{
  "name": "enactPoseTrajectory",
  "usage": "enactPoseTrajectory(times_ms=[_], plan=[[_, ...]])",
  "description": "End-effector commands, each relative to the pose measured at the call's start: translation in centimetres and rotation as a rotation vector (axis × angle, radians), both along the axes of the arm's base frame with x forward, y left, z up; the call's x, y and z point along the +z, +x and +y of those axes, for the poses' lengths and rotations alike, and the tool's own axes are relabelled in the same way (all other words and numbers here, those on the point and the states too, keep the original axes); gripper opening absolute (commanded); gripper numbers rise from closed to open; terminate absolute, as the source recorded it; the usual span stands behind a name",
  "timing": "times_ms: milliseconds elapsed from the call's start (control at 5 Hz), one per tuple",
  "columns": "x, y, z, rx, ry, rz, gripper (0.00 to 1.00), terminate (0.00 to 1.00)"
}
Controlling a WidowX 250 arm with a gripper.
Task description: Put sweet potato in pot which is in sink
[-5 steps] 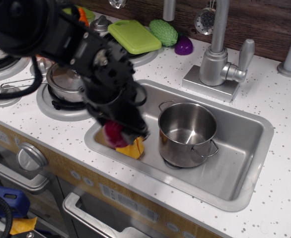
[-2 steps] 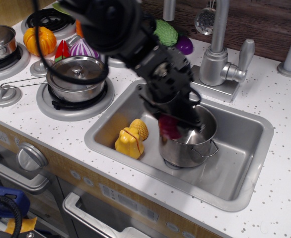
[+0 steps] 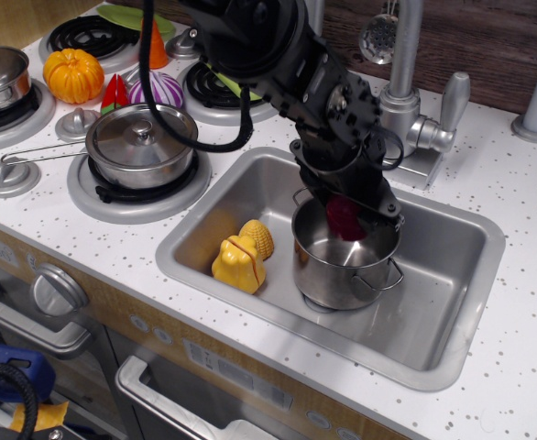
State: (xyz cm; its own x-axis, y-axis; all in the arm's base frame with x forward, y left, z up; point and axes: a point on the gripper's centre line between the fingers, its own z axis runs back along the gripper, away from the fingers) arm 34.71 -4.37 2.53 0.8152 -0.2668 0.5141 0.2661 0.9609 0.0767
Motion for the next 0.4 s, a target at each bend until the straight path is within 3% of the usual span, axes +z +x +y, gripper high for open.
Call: enactPoseTrajectory(times_ms=[0, 200], plan=[[1.18, 0.92, 0.57, 0.045, -0.02, -0.062, 1.0, 0.0], [1.18, 0.92, 0.57, 0.045, -0.02, -0.062, 1.0, 1.0]])
